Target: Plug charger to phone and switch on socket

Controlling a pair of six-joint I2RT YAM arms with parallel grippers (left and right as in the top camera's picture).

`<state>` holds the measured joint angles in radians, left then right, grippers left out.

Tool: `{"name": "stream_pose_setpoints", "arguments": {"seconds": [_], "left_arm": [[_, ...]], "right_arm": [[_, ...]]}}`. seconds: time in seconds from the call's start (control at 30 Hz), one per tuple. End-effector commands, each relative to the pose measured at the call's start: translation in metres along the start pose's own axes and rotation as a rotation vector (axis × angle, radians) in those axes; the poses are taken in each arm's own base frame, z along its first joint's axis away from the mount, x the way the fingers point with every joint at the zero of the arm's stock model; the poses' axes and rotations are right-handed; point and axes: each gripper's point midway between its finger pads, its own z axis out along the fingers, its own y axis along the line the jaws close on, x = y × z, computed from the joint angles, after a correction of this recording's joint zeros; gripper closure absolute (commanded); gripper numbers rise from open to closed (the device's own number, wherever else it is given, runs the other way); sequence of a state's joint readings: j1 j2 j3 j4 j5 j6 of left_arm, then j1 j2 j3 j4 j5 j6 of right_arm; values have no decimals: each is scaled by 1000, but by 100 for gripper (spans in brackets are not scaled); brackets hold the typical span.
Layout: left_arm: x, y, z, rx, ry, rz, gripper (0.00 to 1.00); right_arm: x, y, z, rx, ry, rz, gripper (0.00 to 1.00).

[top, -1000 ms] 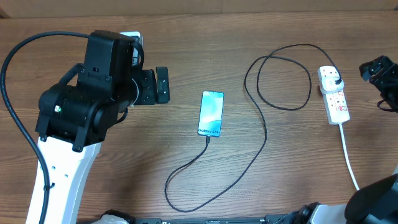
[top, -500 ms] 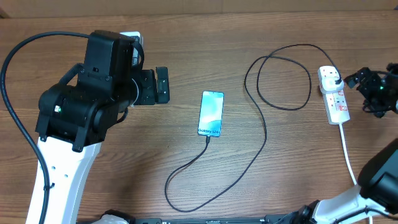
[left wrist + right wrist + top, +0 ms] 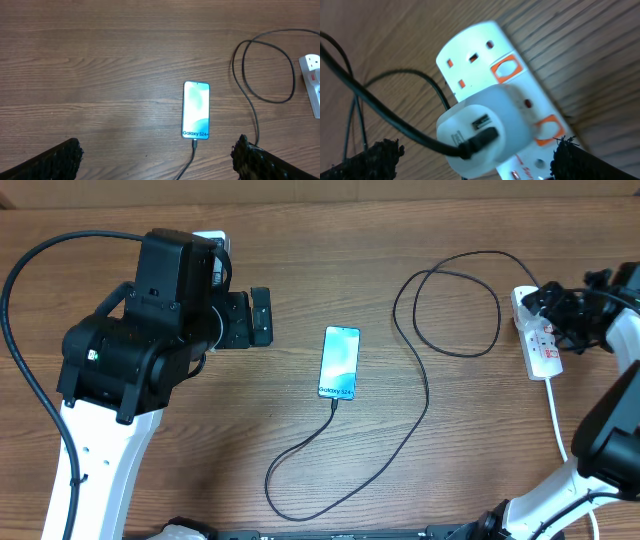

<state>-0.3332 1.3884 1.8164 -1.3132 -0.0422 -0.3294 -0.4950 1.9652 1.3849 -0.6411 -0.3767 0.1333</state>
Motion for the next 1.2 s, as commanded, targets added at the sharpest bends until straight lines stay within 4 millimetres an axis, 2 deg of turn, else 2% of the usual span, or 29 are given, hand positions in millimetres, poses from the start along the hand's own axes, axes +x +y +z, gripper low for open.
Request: {"name": "stream_pose_setpoints", "arguments": {"seconds": [0.0, 0.3, 0.43, 0.57, 1.17], "left_arm": [[-2, 3, 1, -16, -5, 15, 1], [-2, 3, 1, -15, -5, 15, 0], [-2, 3, 1, -15, -5, 15, 1], [-2, 3, 1, -16, -5, 15, 0], [-2, 3, 1, -16, -5, 15, 0]], "right_arm": [[2, -3, 8, 42, 3, -21, 0], [-1, -17, 13, 121, -15, -28, 0], [-4, -15, 13, 113, -26, -33, 0], [-4, -5, 19, 45, -23, -67, 0], [-2, 2, 24, -7, -11, -67, 0]]}}
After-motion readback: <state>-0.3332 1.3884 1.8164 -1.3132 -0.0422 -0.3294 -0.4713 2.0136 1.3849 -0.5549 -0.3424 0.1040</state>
